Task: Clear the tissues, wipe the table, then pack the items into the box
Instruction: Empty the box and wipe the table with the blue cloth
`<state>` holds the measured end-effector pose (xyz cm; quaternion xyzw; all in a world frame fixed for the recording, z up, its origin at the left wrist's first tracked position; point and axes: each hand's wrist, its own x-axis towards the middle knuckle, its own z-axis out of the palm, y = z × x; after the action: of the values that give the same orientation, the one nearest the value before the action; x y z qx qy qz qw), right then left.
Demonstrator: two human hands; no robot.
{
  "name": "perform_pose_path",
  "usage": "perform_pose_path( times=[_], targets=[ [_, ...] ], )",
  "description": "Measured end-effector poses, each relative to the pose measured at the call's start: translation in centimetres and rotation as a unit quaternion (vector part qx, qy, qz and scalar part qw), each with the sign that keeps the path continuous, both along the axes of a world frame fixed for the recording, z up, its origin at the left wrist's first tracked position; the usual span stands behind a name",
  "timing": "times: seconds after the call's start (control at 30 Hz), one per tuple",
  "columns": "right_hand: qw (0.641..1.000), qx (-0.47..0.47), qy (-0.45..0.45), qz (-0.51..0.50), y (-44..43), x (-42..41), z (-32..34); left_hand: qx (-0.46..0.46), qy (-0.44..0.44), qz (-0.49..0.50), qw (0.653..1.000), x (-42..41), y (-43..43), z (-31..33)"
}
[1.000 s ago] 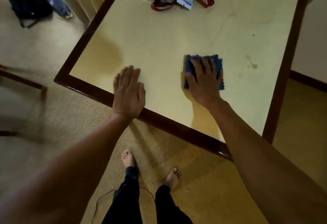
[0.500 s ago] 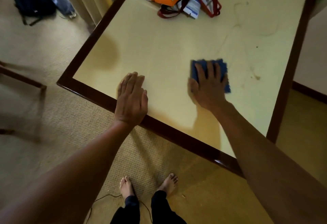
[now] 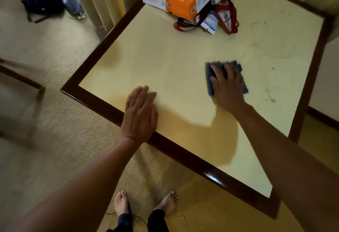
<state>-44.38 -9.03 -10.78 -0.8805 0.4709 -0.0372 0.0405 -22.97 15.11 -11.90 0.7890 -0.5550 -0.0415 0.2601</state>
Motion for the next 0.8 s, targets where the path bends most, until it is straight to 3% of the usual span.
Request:
perform_pose_path(
  times=[0.07, 0.13, 0.27, 0.37, 0.5, 0.63, 0.73, 0.8],
  targets=[
    [1.0, -0.014, 0.004, -0.018, 0.8, 4.3, -0.6, -0.01, -0.002, 0.001, 1.0, 0.0, 0.1, -0.1],
    [0.999, -0.015, 0.02, 0.04, 5.5, 5.5, -0.7, -0.017, -0.003, 0.002, 1.0, -0.1, 0.2, 0.0],
    [0.99, 0.018, 0.044, 0.136, 10.8, -0.8, -0.1, -0.008, 0.008, 0.001, 1.0, -0.1, 0.0, 0.1],
    [0.998, 0.016, 0.054, 0.023, 4.1, -2.1, 0.2, -0.005, 0.01, 0.007, 1.0, -0.1, 0.0, 0.0],
    [0.989, 0.086, -0.042, -0.116, -4.5, 4.7, 1.4, -0.015, 0.013, 0.005, 1.0, 0.0, 0.0, -0.4],
    [0.997, 0.061, 0.01, 0.046, 0.8, 10.0, 0.5, -0.018, 0.006, 0.006, 1.0, -0.1, 0.0, -0.4],
    [0.984, 0.048, 0.038, 0.17, 9.2, 4.1, 0.3, -0.012, 0.008, 0.006, 1.0, -0.2, 0.1, -0.1],
    [0.982, 0.038, 0.048, 0.179, 10.9, -1.5, 0.3, -0.01, 0.011, 0.007, 1.0, -0.2, 0.0, -0.1]
  ],
)
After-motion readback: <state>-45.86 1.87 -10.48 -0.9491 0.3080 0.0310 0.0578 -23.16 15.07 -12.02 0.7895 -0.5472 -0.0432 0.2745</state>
